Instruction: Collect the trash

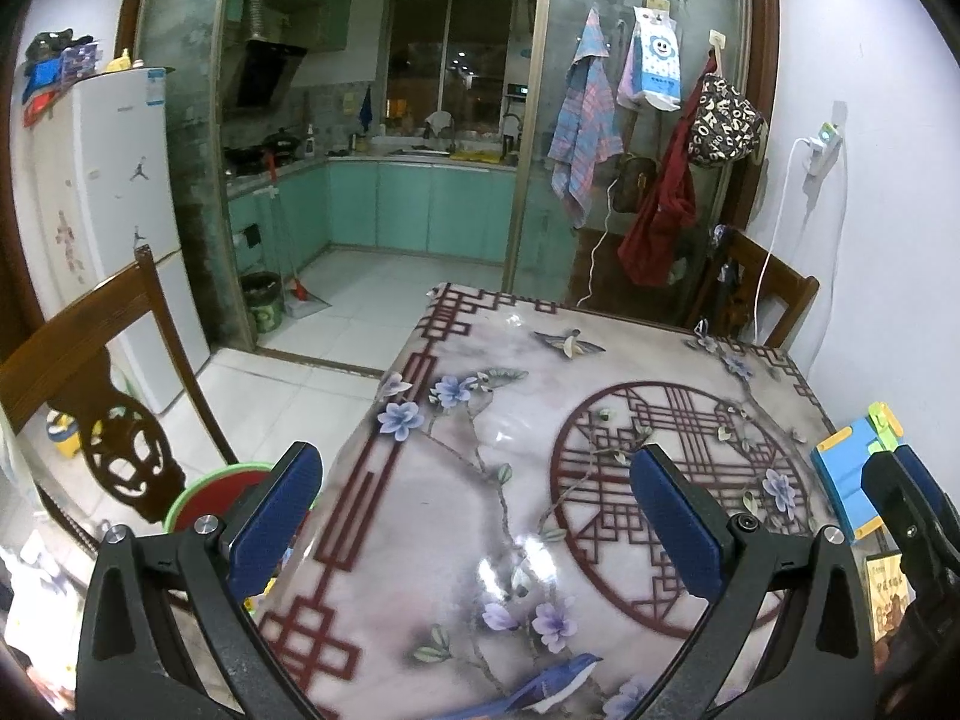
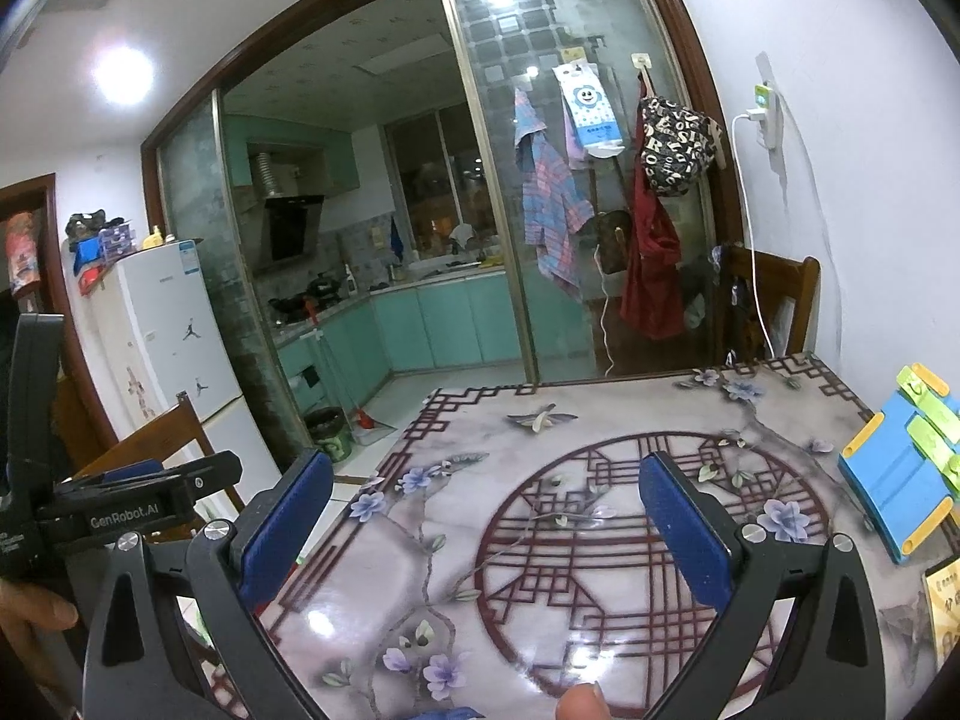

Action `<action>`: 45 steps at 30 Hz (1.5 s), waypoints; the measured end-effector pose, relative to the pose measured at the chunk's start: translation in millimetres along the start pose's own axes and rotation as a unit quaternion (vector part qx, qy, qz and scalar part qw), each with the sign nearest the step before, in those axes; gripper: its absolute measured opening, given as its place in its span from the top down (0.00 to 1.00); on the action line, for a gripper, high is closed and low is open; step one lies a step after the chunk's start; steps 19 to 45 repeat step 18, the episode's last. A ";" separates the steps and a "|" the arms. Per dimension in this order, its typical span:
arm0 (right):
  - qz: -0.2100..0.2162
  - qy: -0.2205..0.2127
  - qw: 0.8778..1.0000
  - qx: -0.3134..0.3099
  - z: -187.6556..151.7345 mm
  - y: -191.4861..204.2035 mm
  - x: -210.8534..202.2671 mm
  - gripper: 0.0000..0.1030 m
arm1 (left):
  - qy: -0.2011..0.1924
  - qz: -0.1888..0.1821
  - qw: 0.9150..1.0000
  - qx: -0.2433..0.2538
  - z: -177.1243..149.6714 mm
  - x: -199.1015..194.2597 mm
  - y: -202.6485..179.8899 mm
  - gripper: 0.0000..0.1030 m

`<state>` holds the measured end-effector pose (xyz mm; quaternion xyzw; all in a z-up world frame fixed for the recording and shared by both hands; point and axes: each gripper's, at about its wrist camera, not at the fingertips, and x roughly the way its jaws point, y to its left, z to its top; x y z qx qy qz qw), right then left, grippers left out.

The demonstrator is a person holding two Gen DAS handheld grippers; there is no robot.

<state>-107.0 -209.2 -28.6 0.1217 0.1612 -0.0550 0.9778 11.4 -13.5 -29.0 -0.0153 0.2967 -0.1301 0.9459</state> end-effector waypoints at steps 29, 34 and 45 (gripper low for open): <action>-0.033 0.023 0.999 0.025 0.9 -48.8 24.1 0.01 | 0.036 -0.026 0.999 0.025 5.0 41.4 -33.3 0.00; -0.033 0.023 0.999 0.025 0.9 -48.8 24.1 0.01 | 0.036 -0.026 0.999 0.025 5.0 41.4 -33.3 0.00; -0.033 0.023 0.999 0.025 0.9 -48.8 24.1 0.01 | 0.036 -0.026 0.999 0.025 5.0 41.4 -33.3 0.00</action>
